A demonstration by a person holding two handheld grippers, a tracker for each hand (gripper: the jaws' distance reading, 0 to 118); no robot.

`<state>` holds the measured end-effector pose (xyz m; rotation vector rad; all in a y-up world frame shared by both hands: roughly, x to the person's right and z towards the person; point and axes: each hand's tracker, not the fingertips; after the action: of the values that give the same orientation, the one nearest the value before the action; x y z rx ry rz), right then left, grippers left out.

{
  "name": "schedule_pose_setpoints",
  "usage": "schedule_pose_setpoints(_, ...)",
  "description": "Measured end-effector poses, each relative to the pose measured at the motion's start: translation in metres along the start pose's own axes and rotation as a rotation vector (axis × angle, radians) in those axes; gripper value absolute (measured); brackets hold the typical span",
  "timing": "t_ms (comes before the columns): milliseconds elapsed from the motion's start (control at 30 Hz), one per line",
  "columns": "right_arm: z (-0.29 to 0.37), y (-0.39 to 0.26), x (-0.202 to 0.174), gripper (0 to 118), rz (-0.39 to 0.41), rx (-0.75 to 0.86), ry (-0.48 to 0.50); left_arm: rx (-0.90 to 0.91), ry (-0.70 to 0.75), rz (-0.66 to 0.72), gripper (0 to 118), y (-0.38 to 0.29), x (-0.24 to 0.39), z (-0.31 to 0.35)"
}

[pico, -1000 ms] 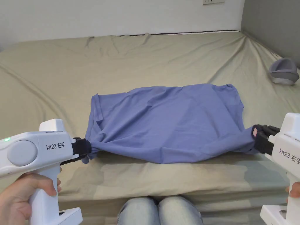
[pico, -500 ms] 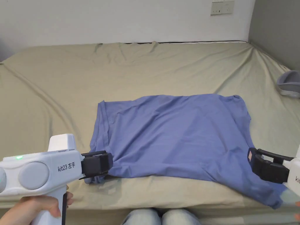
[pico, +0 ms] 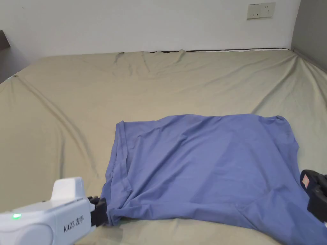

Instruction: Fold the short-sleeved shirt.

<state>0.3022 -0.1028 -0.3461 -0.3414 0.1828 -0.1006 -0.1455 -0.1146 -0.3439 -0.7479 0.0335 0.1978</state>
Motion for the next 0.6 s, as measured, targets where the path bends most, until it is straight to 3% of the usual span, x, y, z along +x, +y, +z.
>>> schedule_pose_setpoints(67, -0.005, -0.003, 0.006, 0, -0.041, -0.02, -0.014, -0.022, -0.013, -0.043, 6, -0.005, 0.004, -0.009)
schedule_pose_setpoints(100, -0.009, -0.007, 0.01, 0, -0.054, -0.026, -0.028, -0.011, 0.01, -0.086, 20, -0.007, 0.006, -0.015)
schedule_pose_setpoints(167, -0.008, -0.008, 0.013, 0, -0.056, -0.034, -0.032, -0.017, 0.037, -0.115, 89, -0.01, 0.01, -0.027)
schedule_pose_setpoints(200, -0.01, -0.009, 0.017, 0, -0.059, -0.043, -0.033, -0.034, 0.043, -0.12, 113, -0.011, 0.01, -0.037)
schedule_pose_setpoints(233, -0.013, -0.01, 0.021, 0, -0.06, -0.047, -0.034, -0.057, 0.057, -0.123, 116, -0.013, 0.012, -0.043)
schedule_pose_setpoints(400, -0.013, -0.011, 0.039, 0, -0.085, -0.068, -0.073, -0.062, -0.014, -0.119, 113, -0.01, 0.019, -0.046)
schedule_pose_setpoints(433, -0.005, -0.012, 0.033, 0, -0.09, -0.066, -0.086, -0.053, -0.04, -0.13, 107, -0.01, 0.02, -0.046)
schedule_pose_setpoints(467, -0.005, -0.012, 0.037, 0, -0.092, -0.064, -0.09, -0.056, -0.043, -0.135, 94, -0.012, 0.02, -0.048)
schedule_pose_setpoints(500, -0.005, -0.013, 0.042, 0, -0.096, -0.065, -0.102, -0.075, -0.036, -0.146, 72, -0.013, 0.02, -0.051)
schedule_pose_setpoints(533, -0.006, -0.014, 0.047, 0, -0.101, -0.072, -0.116, -0.108, -0.023, -0.146, 36, -0.013, 0.02, -0.056)
schedule_pose_setpoints(567, 0.001, -0.016, 0.04, 0, -0.099, -0.078, -0.124, -0.14, 0.002, -0.128, 19, -0.014, 0.018, -0.063)
schedule_pose_setpoints(600, 0.001, -0.017, 0.043, 0, -0.096, -0.084, -0.135, -0.17, 0.034, -0.102, 15, -0.016, 0.015, -0.07)
